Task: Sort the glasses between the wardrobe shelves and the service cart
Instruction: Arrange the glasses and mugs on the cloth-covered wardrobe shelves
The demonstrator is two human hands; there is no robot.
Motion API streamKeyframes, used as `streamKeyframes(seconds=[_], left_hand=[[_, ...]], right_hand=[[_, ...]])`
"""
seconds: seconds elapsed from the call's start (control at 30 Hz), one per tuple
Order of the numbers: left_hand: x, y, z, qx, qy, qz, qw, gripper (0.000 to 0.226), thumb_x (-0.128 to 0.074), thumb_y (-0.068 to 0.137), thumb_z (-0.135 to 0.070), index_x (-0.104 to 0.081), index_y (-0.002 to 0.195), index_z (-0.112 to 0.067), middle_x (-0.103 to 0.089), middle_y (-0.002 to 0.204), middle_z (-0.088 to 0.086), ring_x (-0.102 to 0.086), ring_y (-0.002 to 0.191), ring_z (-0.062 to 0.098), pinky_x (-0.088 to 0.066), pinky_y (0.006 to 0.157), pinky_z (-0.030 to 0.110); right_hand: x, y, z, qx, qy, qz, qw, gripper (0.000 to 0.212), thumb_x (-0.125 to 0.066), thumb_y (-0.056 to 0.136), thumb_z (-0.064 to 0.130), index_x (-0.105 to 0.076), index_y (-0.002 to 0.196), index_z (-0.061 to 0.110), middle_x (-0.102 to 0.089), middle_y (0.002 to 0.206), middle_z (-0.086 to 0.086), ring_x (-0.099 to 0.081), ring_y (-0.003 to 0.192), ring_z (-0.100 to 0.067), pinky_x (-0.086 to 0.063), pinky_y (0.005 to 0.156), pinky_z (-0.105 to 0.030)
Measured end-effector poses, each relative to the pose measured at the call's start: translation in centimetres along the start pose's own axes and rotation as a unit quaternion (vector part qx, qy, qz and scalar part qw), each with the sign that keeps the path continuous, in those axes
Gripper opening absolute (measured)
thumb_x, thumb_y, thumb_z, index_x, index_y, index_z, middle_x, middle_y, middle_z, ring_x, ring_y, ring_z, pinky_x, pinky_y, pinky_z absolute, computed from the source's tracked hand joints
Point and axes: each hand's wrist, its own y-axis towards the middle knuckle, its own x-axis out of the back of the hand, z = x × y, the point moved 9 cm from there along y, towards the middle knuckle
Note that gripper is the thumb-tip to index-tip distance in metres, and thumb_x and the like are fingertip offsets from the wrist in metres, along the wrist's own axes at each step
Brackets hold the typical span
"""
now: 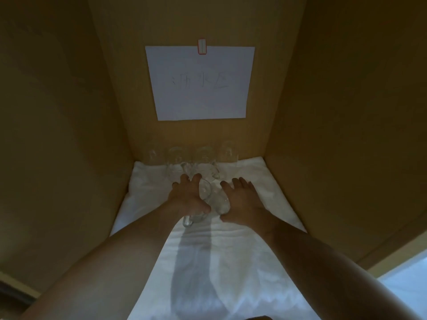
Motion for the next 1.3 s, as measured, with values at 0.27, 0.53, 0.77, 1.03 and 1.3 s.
streamKeyframes(seconds=[0.27,0.53,0.77,1.03,1.3], left_hand=[[-0.3,1.9,-0.8,-0.028,0.000,0.001,1.000,0.113,-0.084,0.063,-0.045,-0.018,0.154,-0.034,-0.029,0.145,0.009,-0.036,0.129,0.042,-0.045,0.087,0.039],[-1.0,4.2,-2.4,-0.047,0.040,0.033,0.998,0.115,-0.081,0.065,-0.048,-0.011,0.155,-0.035,-0.022,0.149,0.007,-0.032,0.132,0.042,-0.044,0.089,0.041],[-1.2,5.5,-1.8,-0.060,0.032,0.025,0.997,0.112,-0.080,0.060,-0.051,-0.014,0.150,-0.039,-0.028,0.140,0.004,-0.039,0.123,0.038,-0.041,0.084,0.037],[-1.2,6.2,-1.9,-0.077,0.026,0.020,0.996,0.111,-0.079,0.060,-0.053,-0.014,0.150,-0.040,-0.029,0.136,0.003,-0.042,0.117,0.035,-0.042,0.083,0.036],[-1.2,6.4,-2.0,-0.080,0.024,0.007,0.996,0.114,-0.079,0.059,-0.055,-0.013,0.150,-0.041,-0.029,0.137,0.002,-0.043,0.120,0.034,-0.042,0.085,0.036]], right_hand=[[2.5,0.1,-10.9,-0.259,0.337,-0.139,0.894,0.061,-0.084,0.071,0.058,-0.067,0.103,0.009,-0.068,0.099,-0.005,-0.067,0.094,-0.024,-0.047,0.069,-0.028],[3.1,3.2,-13.3,-0.279,0.442,-0.205,0.827,0.043,-0.088,0.075,0.038,-0.071,0.100,0.008,-0.071,0.093,-0.005,-0.069,0.093,-0.026,-0.050,0.076,-0.031],[3.3,6.6,-14.6,-0.282,0.436,-0.229,0.824,0.053,-0.091,0.072,0.033,-0.069,0.112,0.005,-0.072,0.108,-0.013,-0.068,0.100,-0.031,-0.055,0.088,-0.039],[1.7,9.8,-15.4,-0.273,0.442,-0.184,0.834,0.066,-0.087,0.075,0.039,-0.061,0.128,0.007,-0.061,0.125,-0.016,-0.061,0.113,-0.032,-0.051,0.100,-0.045],[1.6,9.3,-14.9,-0.263,0.397,-0.146,0.867,0.082,-0.079,0.084,0.046,-0.044,0.148,0.008,-0.045,0.144,-0.018,-0.050,0.130,-0.034,-0.042,0.102,-0.033]])
